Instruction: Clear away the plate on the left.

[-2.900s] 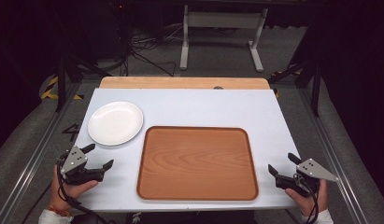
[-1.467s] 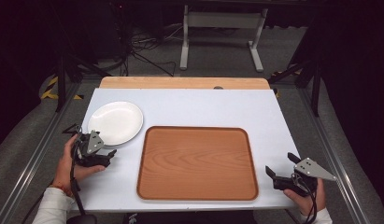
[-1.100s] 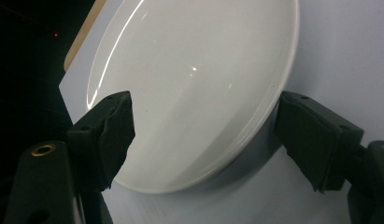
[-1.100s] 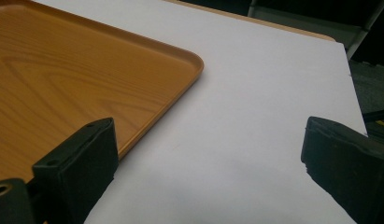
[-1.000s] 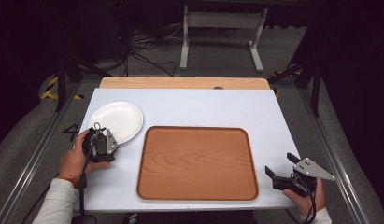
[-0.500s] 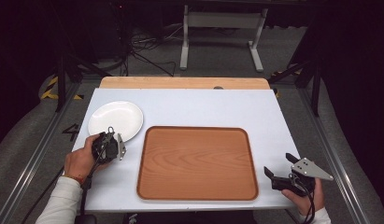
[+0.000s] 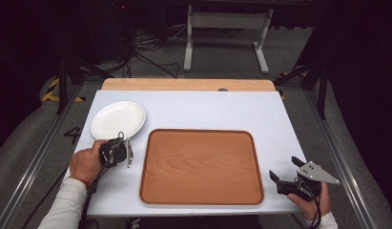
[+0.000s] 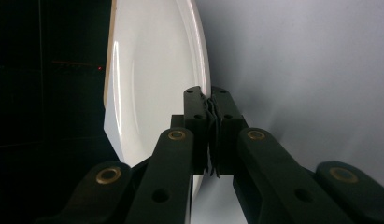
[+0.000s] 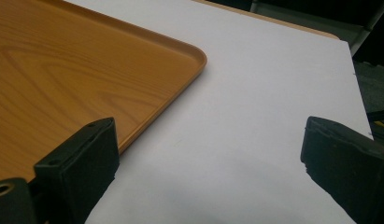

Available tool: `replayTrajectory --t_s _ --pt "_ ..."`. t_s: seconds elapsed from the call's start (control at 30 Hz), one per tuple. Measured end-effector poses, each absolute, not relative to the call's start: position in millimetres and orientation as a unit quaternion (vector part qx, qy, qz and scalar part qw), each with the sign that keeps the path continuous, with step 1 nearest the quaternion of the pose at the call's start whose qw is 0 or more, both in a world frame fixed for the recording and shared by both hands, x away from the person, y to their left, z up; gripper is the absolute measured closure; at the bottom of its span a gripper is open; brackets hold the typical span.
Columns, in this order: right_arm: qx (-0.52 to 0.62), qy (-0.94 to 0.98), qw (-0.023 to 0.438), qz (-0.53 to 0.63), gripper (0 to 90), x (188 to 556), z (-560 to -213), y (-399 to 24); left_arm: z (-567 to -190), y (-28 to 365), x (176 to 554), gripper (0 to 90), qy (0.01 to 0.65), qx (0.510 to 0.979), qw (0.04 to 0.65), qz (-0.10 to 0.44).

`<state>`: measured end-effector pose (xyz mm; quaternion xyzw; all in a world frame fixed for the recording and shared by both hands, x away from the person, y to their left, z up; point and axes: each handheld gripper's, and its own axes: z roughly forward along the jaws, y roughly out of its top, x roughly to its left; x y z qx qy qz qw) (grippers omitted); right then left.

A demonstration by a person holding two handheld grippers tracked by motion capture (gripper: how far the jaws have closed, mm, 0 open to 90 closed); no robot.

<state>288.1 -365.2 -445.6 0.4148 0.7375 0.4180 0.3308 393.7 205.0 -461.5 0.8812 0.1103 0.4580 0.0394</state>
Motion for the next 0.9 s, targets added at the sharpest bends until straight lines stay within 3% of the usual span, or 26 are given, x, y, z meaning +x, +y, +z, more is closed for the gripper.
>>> replayTrajectory --t_s 0.33,0.9 --pt "0.413 0.739 0.333 0.416 5.0 288 -445 -365 -452 212 389 87.4 0.133 0.873 0.065 0.465" --pt "0.415 0.737 0.337 0.414 4.9 287 -444 -366 -421 191 365 87.5 0.105 0.852 0.118 0.5"
